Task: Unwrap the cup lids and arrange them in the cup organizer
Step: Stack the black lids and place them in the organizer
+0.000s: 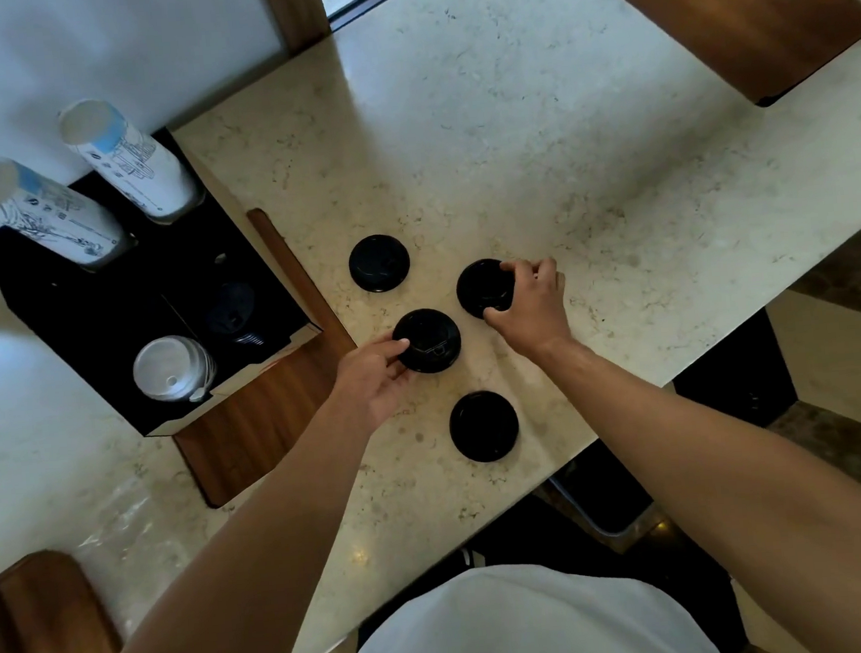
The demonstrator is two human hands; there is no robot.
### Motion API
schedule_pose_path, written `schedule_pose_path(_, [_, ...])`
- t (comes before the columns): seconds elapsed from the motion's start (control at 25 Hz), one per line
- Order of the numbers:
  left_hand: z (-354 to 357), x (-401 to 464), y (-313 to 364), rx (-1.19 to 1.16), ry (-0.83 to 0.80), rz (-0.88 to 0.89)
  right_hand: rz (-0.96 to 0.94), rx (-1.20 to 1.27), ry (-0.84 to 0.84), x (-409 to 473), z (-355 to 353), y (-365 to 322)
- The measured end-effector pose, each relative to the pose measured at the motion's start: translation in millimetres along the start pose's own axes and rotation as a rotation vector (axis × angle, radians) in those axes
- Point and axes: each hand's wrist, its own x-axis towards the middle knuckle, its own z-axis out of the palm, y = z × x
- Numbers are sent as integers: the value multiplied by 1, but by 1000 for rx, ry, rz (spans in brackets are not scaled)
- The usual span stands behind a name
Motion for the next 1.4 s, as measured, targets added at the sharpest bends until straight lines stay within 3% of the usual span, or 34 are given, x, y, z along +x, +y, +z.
schedule_pose_path(0.16, [-3, 3, 0, -4, -9, -4, -123, -174, -66, 12, 9, 6])
schedule_pose_path(0.32, [-7, 5, 1, -25, -8, -4, -108, -205, -73, 16, 12, 5])
schedule_pose_path(0.52, [-13, 2, 3, 1, -45, 14, -210, 85, -66, -5, 6, -10])
schedule_pose_path(0.76, [-30, -6, 5, 6, -92, 25, -456, 273, -370, -44, 4, -29])
schedule_pose_path(0.92, [-44, -12, 1, 15, -167, 33, -476, 239, -438, -57, 10, -33])
schedule_pose_path(1.2, [-52, -19, -1, -62, -216, -12, -442, 242, -433, -73, 14, -35])
schedule_pose_path(1.4, [-53, -20, -2, 15, -245, 9, -432, 269, -402, -81, 14, -34])
